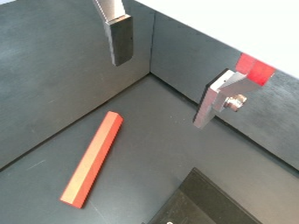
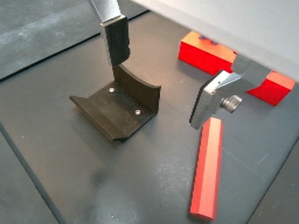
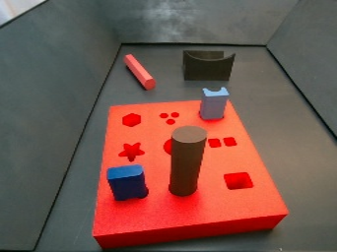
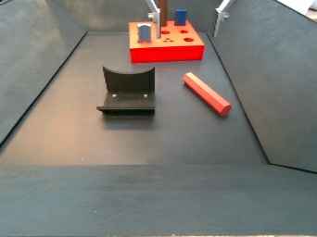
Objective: Pick up the hexagon object. Move up. Place the hexagon object on the fixture. Regrasp the hexagon object. Move to above the board. Insert the hexagon object.
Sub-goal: Pick up the hexagon object.
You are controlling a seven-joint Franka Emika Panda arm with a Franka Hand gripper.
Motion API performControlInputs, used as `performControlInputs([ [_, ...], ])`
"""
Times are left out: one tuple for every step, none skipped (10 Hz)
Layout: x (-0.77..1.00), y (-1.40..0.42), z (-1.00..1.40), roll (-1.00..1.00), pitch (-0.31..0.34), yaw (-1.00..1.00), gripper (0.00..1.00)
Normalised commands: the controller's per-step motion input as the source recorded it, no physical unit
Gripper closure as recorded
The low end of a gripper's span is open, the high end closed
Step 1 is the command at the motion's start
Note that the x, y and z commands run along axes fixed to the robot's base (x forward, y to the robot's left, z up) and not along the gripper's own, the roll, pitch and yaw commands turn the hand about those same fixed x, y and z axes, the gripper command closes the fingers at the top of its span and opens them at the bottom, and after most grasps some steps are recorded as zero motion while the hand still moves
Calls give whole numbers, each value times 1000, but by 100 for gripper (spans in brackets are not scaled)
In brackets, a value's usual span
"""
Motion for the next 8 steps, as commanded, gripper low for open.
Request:
performControlInputs([
  [-60,431,-120,-146,-17,-6,0],
  [-229,129,-714,156,21,86,0],
  [-117,-446,-860,169,60,774,0],
  [-74,-391,-786,159,19,854,0],
  [-86,-389,-794,164,19,854,0],
  [-66,-411,-806,154,61,814,0],
  [-386,-314,-1000,137,13,654,0],
  [-871,-149,-1000,0,-103,363,0],
])
